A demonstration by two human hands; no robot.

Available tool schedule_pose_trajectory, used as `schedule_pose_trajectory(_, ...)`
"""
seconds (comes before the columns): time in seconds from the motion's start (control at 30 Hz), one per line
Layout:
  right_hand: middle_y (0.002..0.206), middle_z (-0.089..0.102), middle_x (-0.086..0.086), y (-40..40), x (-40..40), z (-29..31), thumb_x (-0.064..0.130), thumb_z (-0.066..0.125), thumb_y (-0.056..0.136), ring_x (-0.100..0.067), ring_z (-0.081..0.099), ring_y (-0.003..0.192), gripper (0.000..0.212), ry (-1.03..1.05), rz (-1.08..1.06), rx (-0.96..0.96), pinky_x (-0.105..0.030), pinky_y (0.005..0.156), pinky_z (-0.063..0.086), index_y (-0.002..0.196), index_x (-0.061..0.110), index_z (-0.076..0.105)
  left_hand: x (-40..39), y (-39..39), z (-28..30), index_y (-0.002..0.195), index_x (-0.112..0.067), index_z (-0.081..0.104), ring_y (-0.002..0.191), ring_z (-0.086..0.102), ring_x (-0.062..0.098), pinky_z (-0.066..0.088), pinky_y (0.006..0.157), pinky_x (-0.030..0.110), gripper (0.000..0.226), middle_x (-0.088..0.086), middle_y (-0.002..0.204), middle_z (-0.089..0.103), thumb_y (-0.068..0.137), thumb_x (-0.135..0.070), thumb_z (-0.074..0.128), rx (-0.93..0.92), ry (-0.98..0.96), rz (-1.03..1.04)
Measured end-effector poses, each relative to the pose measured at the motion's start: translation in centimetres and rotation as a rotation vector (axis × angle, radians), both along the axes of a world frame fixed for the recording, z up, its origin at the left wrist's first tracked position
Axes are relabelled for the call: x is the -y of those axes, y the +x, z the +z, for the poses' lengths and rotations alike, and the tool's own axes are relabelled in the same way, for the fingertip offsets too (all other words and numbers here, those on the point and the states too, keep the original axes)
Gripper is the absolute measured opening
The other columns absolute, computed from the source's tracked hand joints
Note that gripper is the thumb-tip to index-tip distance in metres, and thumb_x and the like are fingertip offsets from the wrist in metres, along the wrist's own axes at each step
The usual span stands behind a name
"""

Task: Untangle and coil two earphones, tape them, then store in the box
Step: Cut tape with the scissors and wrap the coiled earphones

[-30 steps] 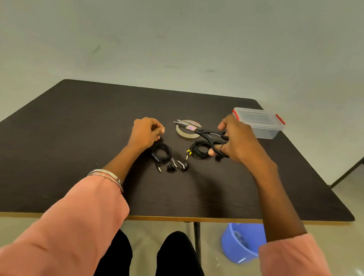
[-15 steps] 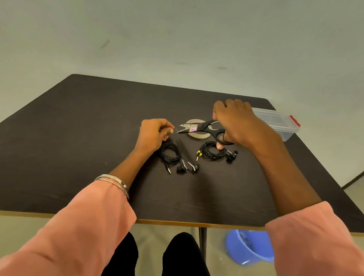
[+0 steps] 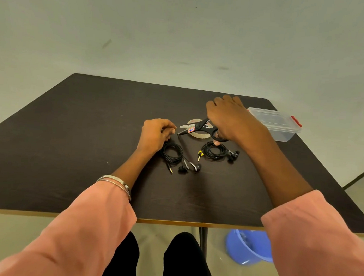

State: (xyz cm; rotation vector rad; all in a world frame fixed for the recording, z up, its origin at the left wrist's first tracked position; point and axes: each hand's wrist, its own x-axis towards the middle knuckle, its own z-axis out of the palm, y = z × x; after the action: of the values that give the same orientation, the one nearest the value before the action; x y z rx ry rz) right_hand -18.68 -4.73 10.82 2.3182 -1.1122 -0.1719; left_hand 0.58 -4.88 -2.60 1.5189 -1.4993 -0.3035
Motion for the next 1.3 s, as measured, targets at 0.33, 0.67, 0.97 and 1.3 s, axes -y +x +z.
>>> schedule_pose_trajectory(0.33, 0.124, 0.050, -0.015, 0.3, -0.4, 0.2, -0.006, 0.060, 0.081, -0.032, 0.045, 0.118, 0.045, -0.009, 0.053, -0.014, -0.039, 0.098, 0.035, 0.123, 0.002, 0.044, -0.1, 0.0, 0.1, 0.096, -0.009, 0.073, 0.059, 0.059, 0.008, 0.054, 0.066, 0.021, 0.012, 0.001, 0.073, 0.067, 0.088, -0.006, 0.065, 0.033, -0.014, 0.002)
schedule_pose_trajectory(0.67, 0.115, 0.058, -0.011, 0.6, -0.4, -0.1, -0.005, 0.059, 0.081, -0.029, 0.049, 0.110, 0.035, 0.008, 0.090, -0.003, -0.036, 0.088, 0.037, 0.113, 0.007, 0.052, 0.0, 0.0, -0.1, 0.095, -0.010, 0.074, 0.059, 0.060, 0.009, 0.054, 0.065, 0.022, 0.012, 0.001, 0.072, 0.067, 0.087, -0.006, 0.067, 0.022, -0.013, -0.003)
schedule_pose_trajectory(0.97, 0.119, 0.052, -0.012, -1.6, 0.4, -1.5, 0.015, 0.074, 0.078, -0.029, 0.046, 0.112, 0.047, 0.040, 0.017, 0.110, -0.037, 0.092, 0.037, 0.116, 0.005, 0.048, 0.5, 0.3, -0.4, 0.086, -0.009, 0.070, 0.055, 0.060, 0.006, 0.055, 0.064, 0.017, 0.009, -0.003, 0.067, 0.065, 0.089, -0.006, 0.063, -0.076, 0.035, 0.072)
schedule_pose_trajectory(1.3, 0.123, 0.049, -0.010, -2.9, 1.6, -2.1, 0.052, 0.083, 0.060, -0.031, 0.040, 0.121, 0.074, 0.265, -0.172, 0.354, -0.043, 0.100, 0.033, 0.116, 0.016, 0.050, 0.2, 0.4, -0.1, 0.087, -0.015, 0.066, 0.067, 0.064, 0.009, 0.054, 0.068, 0.024, 0.011, 0.003, 0.087, 0.070, 0.093, -0.010, 0.059, -0.242, 0.108, -0.013)
